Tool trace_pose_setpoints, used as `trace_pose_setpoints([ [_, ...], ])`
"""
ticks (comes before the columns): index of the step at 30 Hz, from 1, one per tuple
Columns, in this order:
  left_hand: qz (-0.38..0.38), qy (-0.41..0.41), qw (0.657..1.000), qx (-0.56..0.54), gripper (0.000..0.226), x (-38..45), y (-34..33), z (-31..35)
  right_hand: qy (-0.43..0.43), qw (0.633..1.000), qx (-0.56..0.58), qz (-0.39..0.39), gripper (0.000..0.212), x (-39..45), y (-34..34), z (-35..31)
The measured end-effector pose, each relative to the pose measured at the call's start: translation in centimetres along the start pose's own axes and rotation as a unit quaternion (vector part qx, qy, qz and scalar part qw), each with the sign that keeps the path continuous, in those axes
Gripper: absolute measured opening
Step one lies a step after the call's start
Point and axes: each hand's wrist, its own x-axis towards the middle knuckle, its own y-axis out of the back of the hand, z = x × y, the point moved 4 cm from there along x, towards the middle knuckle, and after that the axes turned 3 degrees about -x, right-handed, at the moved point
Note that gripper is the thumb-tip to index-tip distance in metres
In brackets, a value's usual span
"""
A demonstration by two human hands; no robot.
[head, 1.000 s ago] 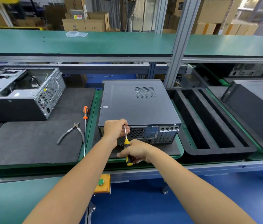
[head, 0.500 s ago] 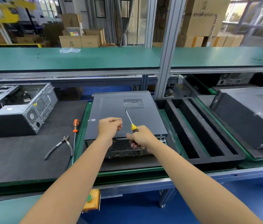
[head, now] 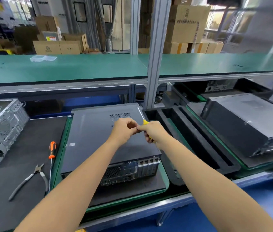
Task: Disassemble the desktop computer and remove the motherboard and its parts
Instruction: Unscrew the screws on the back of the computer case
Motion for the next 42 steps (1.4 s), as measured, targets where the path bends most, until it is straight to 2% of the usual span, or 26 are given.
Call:
trace_pose_setpoints([
  [5,-0.06,-0.022,0.997,0.049,0.011,3.0,-4.8,0.7,-0.025,0.999,-0.019,0.036,0.018,2.0,4.9,1.6],
  [10,-0.129,-0.027,0.983,0.125,0.014,6.3,-11.1,1.2,-0.043,0.997,-0.055,0.023,0.017,4.7,10.7,3.9],
  [14,-0.164,-0.009,0.97,0.177,0.017,7.9,-16.1,0.9,-0.006,0.983,-0.186,0.013,0.015,7.0,14.6,5.4],
  [18,-0.172,0.003,0.954,0.244,0.013,8.7,-20.0,0.6,0.014,0.95,-0.312,-0.009,0.036,8.7,16.7,6.9],
  [20,-0.181,0.02,0.949,0.257,0.013,8.9,-21.1,0.3,0.014,0.936,-0.35,-0.014,0.038,9.4,17.3,7.6],
  [24,-0.196,0.048,0.947,0.249,0.016,9.3,-22.4,0.1,-0.003,0.923,-0.382,-0.034,0.032,10.6,17.8,8.6],
  [34,-0.198,0.072,0.946,0.247,0.009,10.0,-22.4,-0.2,-0.004,0.928,-0.369,-0.062,0.023,11.5,17.9,8.7],
  [42,-0.136,0.073,0.952,0.263,0.007,9.0,-19.2,0.3,0.02,0.933,-0.354,-0.059,0.02,10.8,14.7,7.0],
])
